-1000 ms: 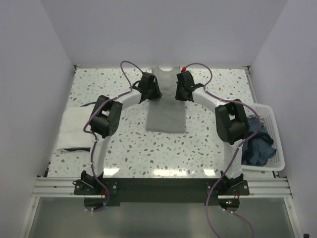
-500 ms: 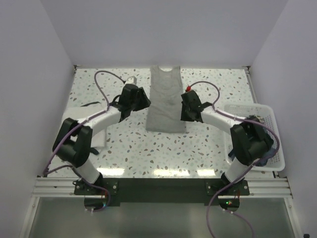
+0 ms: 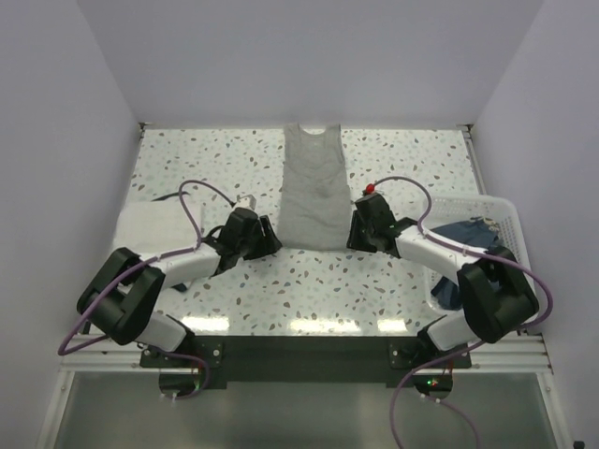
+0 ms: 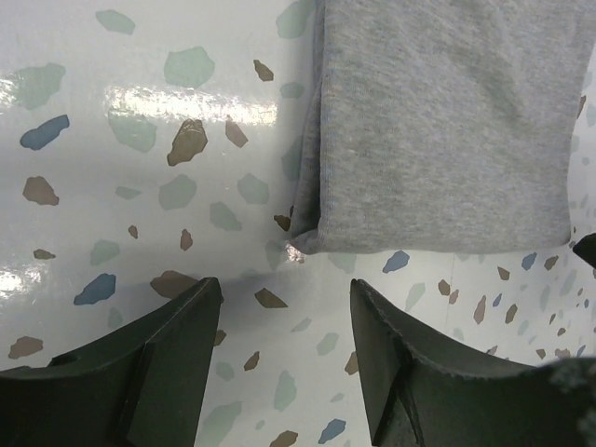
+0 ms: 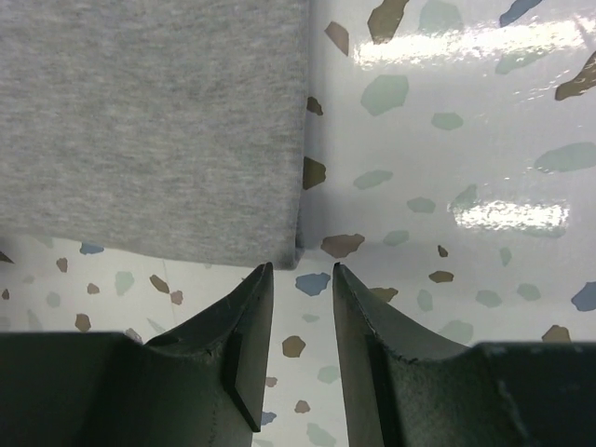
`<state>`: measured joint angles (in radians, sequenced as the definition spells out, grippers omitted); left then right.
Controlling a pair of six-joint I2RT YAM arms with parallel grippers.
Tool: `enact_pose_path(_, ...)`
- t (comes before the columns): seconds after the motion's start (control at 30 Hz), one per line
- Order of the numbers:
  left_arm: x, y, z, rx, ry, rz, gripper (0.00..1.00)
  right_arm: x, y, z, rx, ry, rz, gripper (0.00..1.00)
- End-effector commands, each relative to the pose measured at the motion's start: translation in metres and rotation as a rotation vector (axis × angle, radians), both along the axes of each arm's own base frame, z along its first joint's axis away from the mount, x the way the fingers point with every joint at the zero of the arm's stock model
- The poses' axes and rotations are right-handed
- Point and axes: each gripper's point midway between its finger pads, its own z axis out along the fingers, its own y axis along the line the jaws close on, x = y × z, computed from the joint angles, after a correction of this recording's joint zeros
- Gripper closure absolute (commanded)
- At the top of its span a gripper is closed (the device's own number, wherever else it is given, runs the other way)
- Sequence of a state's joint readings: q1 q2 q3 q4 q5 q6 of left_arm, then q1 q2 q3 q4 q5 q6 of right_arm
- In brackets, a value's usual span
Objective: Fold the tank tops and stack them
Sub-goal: Fold the tank top
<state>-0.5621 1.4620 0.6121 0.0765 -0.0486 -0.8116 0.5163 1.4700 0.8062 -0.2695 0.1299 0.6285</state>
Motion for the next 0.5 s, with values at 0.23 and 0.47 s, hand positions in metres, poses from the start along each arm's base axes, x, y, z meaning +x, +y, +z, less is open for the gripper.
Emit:
enact_pose_path(0.23,0.008,-0.009,0.016,-0.107,-0.069,0.017,0.37,0.005,0.022,-0.003,0.136,-0.007,-0.036,0.62)
enact_pose_path(0.47,0.017,-0.006,0.007,-0.1,-0.036,0.081,0.39,-0.001,0.023,-0.022,0.134,0.039,-0.044,0.62)
